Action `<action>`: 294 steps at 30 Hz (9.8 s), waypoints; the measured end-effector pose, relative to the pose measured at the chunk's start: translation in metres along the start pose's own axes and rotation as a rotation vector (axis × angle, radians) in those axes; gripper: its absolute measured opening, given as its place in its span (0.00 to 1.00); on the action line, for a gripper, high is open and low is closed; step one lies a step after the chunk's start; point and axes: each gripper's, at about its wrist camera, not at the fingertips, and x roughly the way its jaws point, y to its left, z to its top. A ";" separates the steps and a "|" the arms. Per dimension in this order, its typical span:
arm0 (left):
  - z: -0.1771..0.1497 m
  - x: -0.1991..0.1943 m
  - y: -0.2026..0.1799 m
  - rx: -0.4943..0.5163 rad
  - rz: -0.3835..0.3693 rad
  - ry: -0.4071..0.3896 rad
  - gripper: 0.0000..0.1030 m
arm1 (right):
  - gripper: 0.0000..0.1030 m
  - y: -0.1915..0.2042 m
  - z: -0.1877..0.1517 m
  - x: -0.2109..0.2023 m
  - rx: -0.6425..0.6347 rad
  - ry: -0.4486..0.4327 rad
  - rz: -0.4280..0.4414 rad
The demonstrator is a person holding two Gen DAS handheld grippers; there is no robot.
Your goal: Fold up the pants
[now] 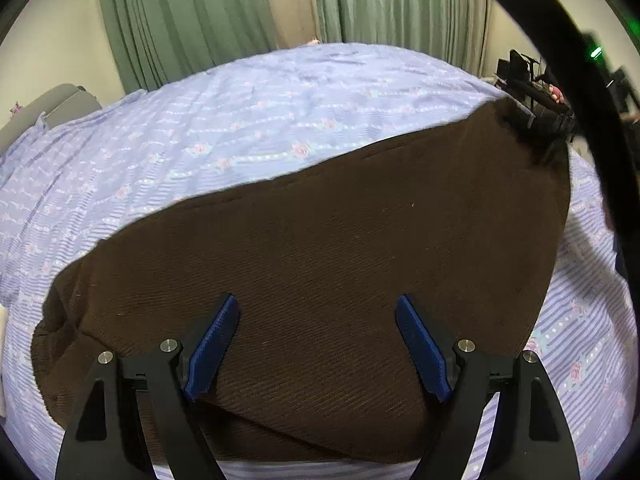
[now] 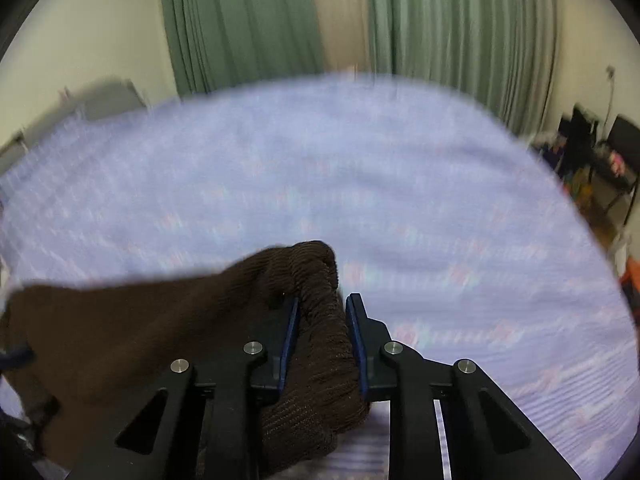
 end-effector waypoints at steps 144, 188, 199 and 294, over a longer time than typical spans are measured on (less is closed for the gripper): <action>-0.019 -0.172 0.270 -0.193 0.311 -0.058 0.95 | 0.87 0.450 -0.042 -0.103 -0.567 0.028 -0.101; 0.003 -0.112 0.243 -0.202 -0.036 0.027 0.99 | 1.00 0.252 -0.070 -0.094 0.092 0.349 0.024; -0.002 -0.015 0.223 -0.274 -0.016 0.283 0.59 | 0.90 0.233 -0.109 -0.030 0.140 0.451 0.091; -0.037 -0.021 0.222 -0.624 -0.236 0.224 0.91 | 0.95 0.215 -0.022 -0.012 0.013 0.212 0.095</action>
